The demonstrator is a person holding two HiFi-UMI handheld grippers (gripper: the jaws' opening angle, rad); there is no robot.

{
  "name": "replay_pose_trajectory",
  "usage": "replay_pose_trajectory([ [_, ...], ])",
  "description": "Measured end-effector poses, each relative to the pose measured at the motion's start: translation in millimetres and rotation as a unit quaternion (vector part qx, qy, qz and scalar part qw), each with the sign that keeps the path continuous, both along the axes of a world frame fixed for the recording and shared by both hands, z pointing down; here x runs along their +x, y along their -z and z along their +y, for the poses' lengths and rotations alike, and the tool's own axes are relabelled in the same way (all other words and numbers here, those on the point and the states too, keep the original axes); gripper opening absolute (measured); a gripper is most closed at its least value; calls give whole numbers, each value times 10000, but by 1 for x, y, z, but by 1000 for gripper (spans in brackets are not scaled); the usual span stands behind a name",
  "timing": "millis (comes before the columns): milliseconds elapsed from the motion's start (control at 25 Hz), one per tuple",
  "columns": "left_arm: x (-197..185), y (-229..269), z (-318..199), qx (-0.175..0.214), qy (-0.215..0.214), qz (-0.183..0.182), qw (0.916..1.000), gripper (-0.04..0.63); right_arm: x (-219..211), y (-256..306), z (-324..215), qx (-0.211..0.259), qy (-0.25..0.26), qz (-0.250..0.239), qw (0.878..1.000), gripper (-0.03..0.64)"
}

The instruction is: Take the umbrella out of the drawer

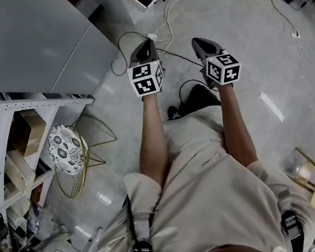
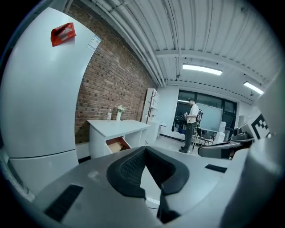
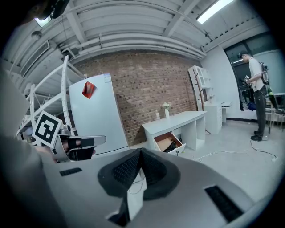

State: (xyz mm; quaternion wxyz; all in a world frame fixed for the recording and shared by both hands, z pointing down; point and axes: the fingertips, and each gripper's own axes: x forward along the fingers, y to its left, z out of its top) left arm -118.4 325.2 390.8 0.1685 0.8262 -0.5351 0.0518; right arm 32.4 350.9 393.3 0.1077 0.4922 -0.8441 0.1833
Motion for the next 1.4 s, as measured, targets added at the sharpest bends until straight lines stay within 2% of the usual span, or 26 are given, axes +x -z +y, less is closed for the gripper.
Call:
replay_pose_trajectory([
  [280,-8,-12,-13,-167,131,-10,9998,9,14,-4,-12,-141,-195,-521,9984,67],
  [560,-20,-22,-49,-206,306,-51,9993,11,14,-23,-53,-283,-221,-628,9974,67],
  [1000,-33,-20,-152,-266,513,-332,9978,11,13,-16,-188,-285,-89,-928,9952,69],
  [1160,-27,-18,-189,-278,426,-189,9985,11,15,-10,-232,-293,-55,-1098,9935,68],
  [1400,-9,-17,-245,-287,276,-537,9978,11,24,-13,-287,-369,76,-930,9950,69],
])
